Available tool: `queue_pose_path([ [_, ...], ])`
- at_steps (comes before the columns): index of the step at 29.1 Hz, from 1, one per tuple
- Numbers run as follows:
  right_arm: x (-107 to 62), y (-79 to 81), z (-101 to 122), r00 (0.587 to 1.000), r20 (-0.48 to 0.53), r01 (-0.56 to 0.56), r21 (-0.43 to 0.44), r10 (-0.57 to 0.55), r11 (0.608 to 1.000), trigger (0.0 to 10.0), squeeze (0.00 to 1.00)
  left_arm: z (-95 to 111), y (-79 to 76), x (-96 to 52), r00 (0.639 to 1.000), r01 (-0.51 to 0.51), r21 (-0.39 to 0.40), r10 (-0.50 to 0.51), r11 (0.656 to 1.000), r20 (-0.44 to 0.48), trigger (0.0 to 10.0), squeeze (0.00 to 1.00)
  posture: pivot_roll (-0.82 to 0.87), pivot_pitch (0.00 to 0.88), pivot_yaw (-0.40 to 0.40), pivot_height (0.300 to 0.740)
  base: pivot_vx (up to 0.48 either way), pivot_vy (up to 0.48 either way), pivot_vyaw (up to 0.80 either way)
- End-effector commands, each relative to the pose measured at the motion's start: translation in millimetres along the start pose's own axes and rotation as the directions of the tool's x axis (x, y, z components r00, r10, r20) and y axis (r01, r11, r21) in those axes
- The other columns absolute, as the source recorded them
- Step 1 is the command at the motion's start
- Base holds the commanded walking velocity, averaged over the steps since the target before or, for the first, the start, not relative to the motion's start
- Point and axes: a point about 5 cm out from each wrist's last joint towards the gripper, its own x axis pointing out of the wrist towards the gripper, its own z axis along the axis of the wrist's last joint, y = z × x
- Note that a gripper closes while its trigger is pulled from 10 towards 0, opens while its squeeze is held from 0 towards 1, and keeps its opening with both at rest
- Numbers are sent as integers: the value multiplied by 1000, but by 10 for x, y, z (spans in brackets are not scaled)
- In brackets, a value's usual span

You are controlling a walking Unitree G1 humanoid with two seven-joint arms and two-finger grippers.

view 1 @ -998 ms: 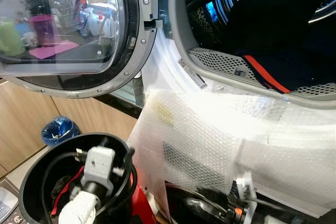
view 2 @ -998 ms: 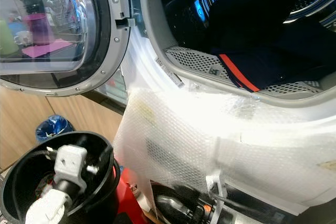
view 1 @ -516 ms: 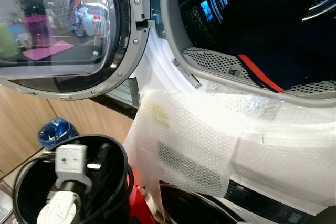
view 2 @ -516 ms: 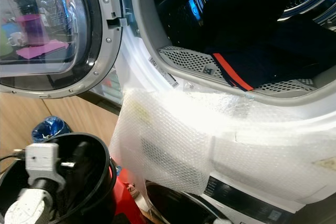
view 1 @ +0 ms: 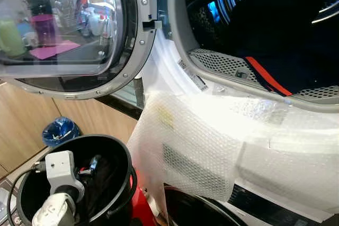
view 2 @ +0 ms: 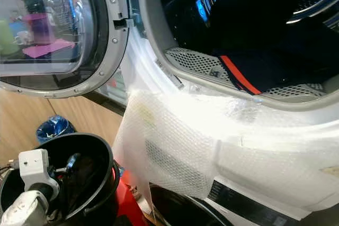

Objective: Clothes washing

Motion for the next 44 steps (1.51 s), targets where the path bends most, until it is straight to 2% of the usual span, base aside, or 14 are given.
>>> queue_pose_path([
  [1, 1, -9, 26, 1000, 11, 11, 11, -11, 1000, 10000, 0, -61, 76, 34, 999, 1, 6, -1, 1000, -40, 10000, 1000, 74, 0, 9, 740, 0, 0, 0],
  [4, -1, -41, 42, 1000, 20, 14, 6, -14, 1000, 10000, 0, -89, 119, 74, 998, 5, 8, -5, 1000, -66, 10000, 1000, 72, 7, -1, 740, 0, 0, 0],
  [7, -5, -118, 49, 999, 24, 39, -1, -39, 999, 10000, 0, -223, 216, 128, 984, -7, -17, 4, 1000, -177, 10000, 1000, 54, 18, -10, 740, 0, 0, 0],
  [9, -9, -156, 77, 998, 49, 46, 23, -47, 999, 10000, 0, -332, 248, 142, 966, 12, 38, -2, 999, -257, 10000, 1000, 56, 27, -17, 740, 0, 0, 0],
  [10, -16, -170, 190, 993, 113, 30, 109, -43, 994, 10000, 0, -385, 274, 158, 954, 40, 118, -2, 992, -301, 10000, 1000, 57, 36, -16, 740, 0, 0, 0],
  [14, -46, -178, 460, 971, 236, -18, 231, -38, 973, 10000, 0, -414, 291, 189, 942, 68, 134, -19, 989, -336, 10000, 1000, 42, 38, -15, 740, 0, 0, 0],
  [17, -70, -109, 626, 953, 304, -79, 198, 15, 977, 10000, 0, -444, 271, 233, 938, 84, 140, -31, 987, -344, 10000, 1000, 36, 39, -19, 740, 0, 0, 0],
  [23, -66, -42, 630, 952, 305, -78, 159, 27, 984, 10000, 0, -419, 99, 372, 941, 125, 101, -86, 987, -327, 10000, 1000, 28, 58, -54, 740, 0, 0, 0],
  [30, -73, -73, 654, 950, 312, -65, 120, 24, 991, 10000, 0, -335, -78, 531, 949, 160, 43, -141, 986, -281, 10000, 1000, 19, 60, -85, 740, 0, 0, 0],
  [34, -80, -106, 692, 950, 312, -60, 96, 28, 994, 10000, 0, -416, -73, 574, 917, 137, -14, -132, 991, -376, 10000, 1000, 13, 32, -99, 740, 0, 0, 0],
  [38, -85, -118, 713, 949, 315, -62, 86, 32, 994, 10000, 0, -451, -73, 567, 901, 142, -9, -133, 990, -412, 10000, 1000, 16, 25, -100, 740, 0, 0, 0],
  [39, -88, -141, 726, 950, 310, -60, 85, 31, 995, 10000, 0, -419, -69, 534, 898, 151, 33, -124, 988, -421, 10000, 0, 28, 0, -99, 740, 0, 0, 0],
  [41, -90, -166, 729, 952, 305, -55, 84, 27, 995, 10000, 0, -366, -70, 511, 903, 154, 64, -114, 986, -415, 10000, 0, 34, 0, -99, 740, 0, 0, 0],
  [44, -93, -203, 728, 951, 308, -56, 96, 24, 994, 10000, 0, -235, -86, 481, 921, 131, 64, -98, 989, -376, 10000, 0, 45, 0, -102, 740, 0, 0, 0],
])
